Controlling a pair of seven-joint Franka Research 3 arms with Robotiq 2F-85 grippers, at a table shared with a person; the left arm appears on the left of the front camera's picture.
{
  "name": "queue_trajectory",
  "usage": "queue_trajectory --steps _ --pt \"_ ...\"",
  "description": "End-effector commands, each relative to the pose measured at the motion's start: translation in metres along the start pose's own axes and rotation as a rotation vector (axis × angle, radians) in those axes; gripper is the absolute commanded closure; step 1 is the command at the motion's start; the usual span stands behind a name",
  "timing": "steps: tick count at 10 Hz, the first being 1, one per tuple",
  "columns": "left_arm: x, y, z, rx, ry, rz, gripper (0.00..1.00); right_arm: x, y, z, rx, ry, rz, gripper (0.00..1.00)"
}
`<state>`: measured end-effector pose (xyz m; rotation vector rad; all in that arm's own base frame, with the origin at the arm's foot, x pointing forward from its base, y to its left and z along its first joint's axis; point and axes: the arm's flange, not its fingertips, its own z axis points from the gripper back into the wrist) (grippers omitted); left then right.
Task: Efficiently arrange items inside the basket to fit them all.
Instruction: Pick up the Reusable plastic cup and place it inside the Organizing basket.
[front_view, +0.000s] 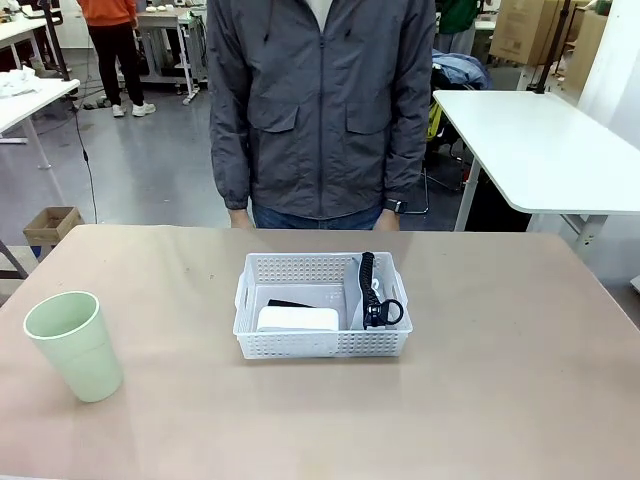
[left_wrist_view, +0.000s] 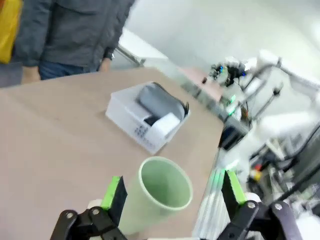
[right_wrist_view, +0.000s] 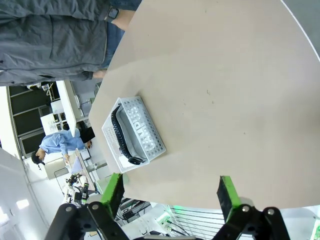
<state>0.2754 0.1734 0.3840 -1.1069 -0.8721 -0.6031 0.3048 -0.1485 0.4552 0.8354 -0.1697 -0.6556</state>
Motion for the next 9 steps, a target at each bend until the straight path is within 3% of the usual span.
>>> queue_trajectory --steps 1,3,4,9 --pt "-0.044 0.007 -0.025 -0.002 0.009 -0.192 0.00 0.001 0.001 -0.001 0.007 0.002 0.002 0.00" --pt "-0.037 0.014 -0.022 -0.087 -0.104 -0.242 0.00 0.001 0.001 -0.001 0.007 0.002 0.002 0.00" --pt "-0.023 0.018 -0.009 -0.028 0.023 -0.180 0.00 0.001 0.001 -0.001 0.007 0.002 0.002 0.00" --pt "-0.025 0.024 -0.010 -0.031 0.001 -0.194 0.00 0.001 0.001 -0.001 0.007 0.002 0.002 0.00"
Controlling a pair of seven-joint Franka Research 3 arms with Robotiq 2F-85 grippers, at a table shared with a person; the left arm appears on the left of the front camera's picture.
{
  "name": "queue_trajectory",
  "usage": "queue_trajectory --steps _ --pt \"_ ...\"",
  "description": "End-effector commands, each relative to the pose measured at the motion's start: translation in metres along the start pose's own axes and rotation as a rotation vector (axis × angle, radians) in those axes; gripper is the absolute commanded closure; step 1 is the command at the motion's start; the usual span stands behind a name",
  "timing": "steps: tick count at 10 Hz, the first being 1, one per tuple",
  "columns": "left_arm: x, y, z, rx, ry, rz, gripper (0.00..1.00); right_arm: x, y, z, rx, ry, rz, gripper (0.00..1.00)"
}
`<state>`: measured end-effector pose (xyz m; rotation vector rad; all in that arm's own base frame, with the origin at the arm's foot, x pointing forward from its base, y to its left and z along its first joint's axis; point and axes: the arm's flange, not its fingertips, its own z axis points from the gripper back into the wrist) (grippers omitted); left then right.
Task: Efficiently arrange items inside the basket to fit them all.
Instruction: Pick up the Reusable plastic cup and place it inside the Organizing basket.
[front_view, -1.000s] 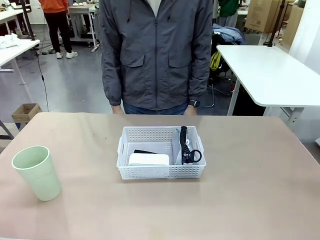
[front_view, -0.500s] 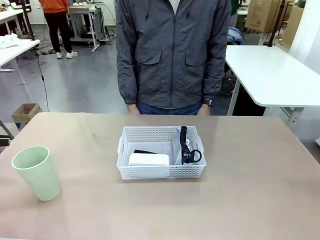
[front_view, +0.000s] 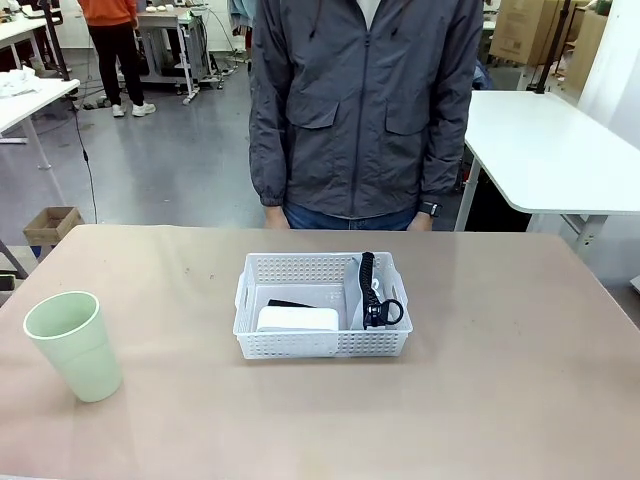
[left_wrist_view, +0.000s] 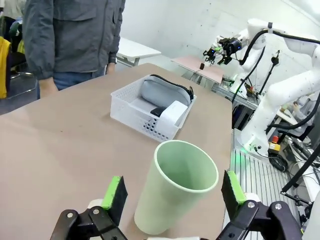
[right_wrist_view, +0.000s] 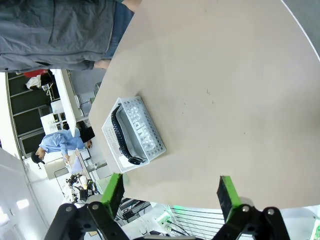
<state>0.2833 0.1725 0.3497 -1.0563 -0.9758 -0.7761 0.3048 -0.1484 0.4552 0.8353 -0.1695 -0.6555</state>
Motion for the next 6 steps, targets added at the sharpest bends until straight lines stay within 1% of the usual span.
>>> queue_trajectory --steps 1,2,3,4,5,6 --pt "-0.009 0.004 -0.002 -0.086 0.035 -0.054 0.00 0.001 0.001 -0.001 0.007 0.002 0.002 0.00" --pt "-0.018 0.002 -0.004 -0.200 0.086 -0.143 0.00 0.001 0.001 -0.001 0.007 0.002 0.002 0.00" --pt "-0.024 0.000 -0.002 -0.204 0.113 -0.230 0.00 0.001 0.001 -0.001 0.007 0.002 0.002 0.00" --pt "-0.027 -0.004 -0.002 -0.238 0.141 -0.283 0.00 0.001 0.001 -0.001 0.007 0.002 0.002 0.00" --pt "-0.032 -0.006 -0.004 -0.263 0.199 -0.312 0.00 0.001 0.001 -0.001 0.007 0.002 0.002 0.00" --pt "-0.036 -0.003 -0.006 -0.312 0.237 -0.344 0.00 0.001 0.001 -0.001 0.007 0.002 0.002 0.00"
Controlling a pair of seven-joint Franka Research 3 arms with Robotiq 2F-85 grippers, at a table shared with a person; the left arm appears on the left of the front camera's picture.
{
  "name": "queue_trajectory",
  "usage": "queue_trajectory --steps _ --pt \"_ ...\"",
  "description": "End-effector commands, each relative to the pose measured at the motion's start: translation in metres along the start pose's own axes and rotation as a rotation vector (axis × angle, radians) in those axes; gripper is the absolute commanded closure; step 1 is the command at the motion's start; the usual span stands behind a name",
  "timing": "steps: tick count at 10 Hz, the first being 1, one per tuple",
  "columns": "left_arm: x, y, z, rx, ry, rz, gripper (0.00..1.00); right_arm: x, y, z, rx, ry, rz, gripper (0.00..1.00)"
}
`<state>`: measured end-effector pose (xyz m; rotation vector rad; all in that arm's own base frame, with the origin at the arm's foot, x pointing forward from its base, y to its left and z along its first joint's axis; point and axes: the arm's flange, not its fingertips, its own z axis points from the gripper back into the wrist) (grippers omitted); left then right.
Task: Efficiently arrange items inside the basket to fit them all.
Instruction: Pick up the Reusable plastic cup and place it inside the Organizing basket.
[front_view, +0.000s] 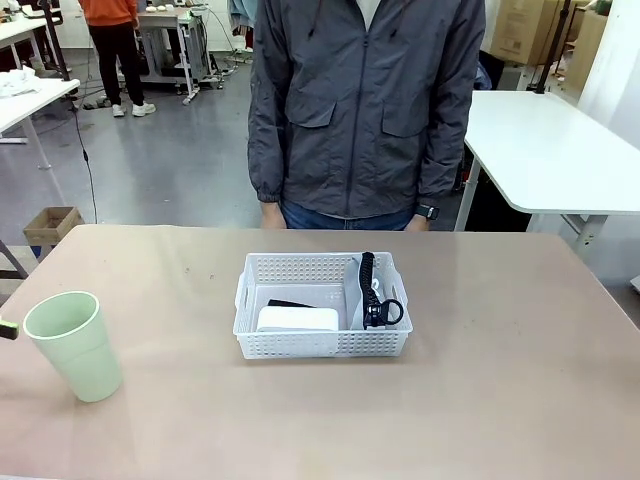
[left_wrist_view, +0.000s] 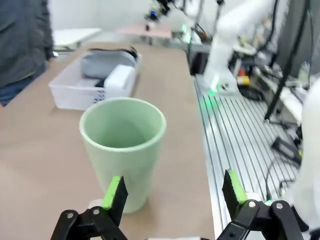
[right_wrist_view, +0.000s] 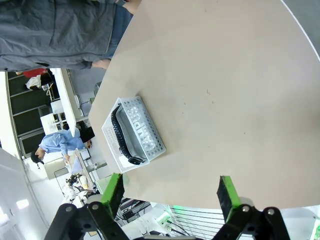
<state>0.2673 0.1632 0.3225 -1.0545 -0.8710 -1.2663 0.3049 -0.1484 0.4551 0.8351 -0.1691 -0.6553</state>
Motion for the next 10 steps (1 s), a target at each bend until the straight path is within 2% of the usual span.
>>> queue_trajectory --steps 1,3,6,10 --pt "-0.014 0.003 -0.006 -0.050 0.102 -0.080 0.00 0.001 0.001 -0.001 0.007 0.002 0.002 0.00" --pt "-0.023 0.003 -0.028 -0.124 0.137 -0.086 0.00 0.001 0.001 -0.001 0.007 0.002 0.002 0.00" --pt "-0.044 0.013 -0.059 -0.172 0.238 -0.041 0.00 0.001 0.001 -0.001 0.007 0.002 0.002 0.00" --pt "-0.054 0.015 -0.074 -0.213 0.224 -0.030 0.00 0.001 0.001 -0.001 0.007 0.002 0.002 0.00"
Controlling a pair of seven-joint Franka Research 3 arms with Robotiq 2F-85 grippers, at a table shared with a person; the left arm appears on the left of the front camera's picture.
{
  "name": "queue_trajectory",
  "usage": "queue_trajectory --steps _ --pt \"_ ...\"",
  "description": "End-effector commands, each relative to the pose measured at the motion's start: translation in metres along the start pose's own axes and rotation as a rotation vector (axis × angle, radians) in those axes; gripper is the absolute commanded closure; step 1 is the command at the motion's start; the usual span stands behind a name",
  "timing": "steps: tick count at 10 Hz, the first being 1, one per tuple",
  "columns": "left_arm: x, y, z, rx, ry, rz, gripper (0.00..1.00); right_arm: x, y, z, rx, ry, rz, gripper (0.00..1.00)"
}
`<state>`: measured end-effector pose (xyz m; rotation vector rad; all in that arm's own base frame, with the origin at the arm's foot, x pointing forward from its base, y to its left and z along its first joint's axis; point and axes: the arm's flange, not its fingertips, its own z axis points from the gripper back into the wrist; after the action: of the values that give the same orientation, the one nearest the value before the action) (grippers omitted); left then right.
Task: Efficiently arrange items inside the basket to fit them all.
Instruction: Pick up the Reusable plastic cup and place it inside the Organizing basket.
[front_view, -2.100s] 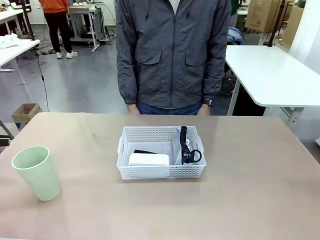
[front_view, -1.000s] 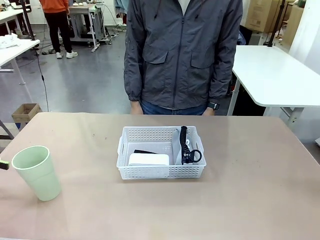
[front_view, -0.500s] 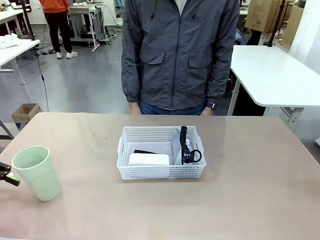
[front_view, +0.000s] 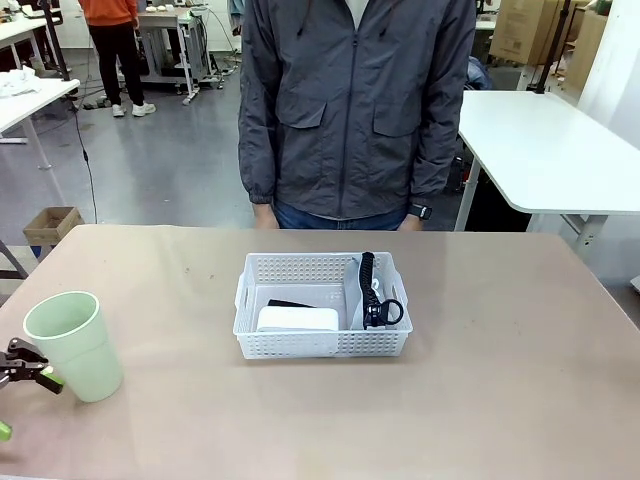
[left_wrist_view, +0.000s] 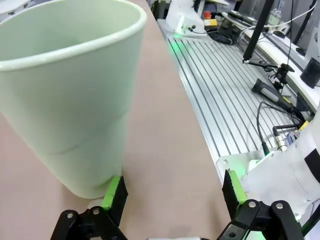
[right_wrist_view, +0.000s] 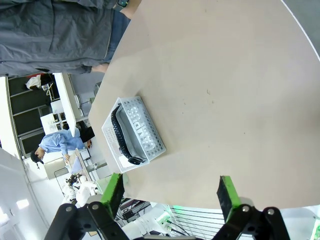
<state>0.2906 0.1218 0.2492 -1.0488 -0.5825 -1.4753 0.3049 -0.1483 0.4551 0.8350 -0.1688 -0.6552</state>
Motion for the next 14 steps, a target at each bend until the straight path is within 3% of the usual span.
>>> queue_trajectory --steps 1,5,8,11,14 --pt "0.000 -0.016 -0.020 -0.028 -0.008 -0.021 0.00 0.001 0.001 -0.001 0.008 0.001 0.002 0.00" --pt "-0.007 -0.014 -0.031 -0.006 -0.030 -0.027 0.00 0.001 0.001 -0.001 0.008 0.001 0.002 0.00" --pt "-0.012 -0.019 -0.014 0.014 0.009 0.031 0.00 0.001 0.001 -0.001 0.008 0.001 0.002 0.00" --pt "-0.014 -0.013 0.004 0.182 -0.049 0.070 0.00 0.001 0.001 -0.001 0.008 0.001 0.002 0.00" --pt "-0.011 -0.005 0.001 0.298 -0.118 0.029 0.00 0.001 0.001 -0.001 0.008 0.001 0.002 0.00"
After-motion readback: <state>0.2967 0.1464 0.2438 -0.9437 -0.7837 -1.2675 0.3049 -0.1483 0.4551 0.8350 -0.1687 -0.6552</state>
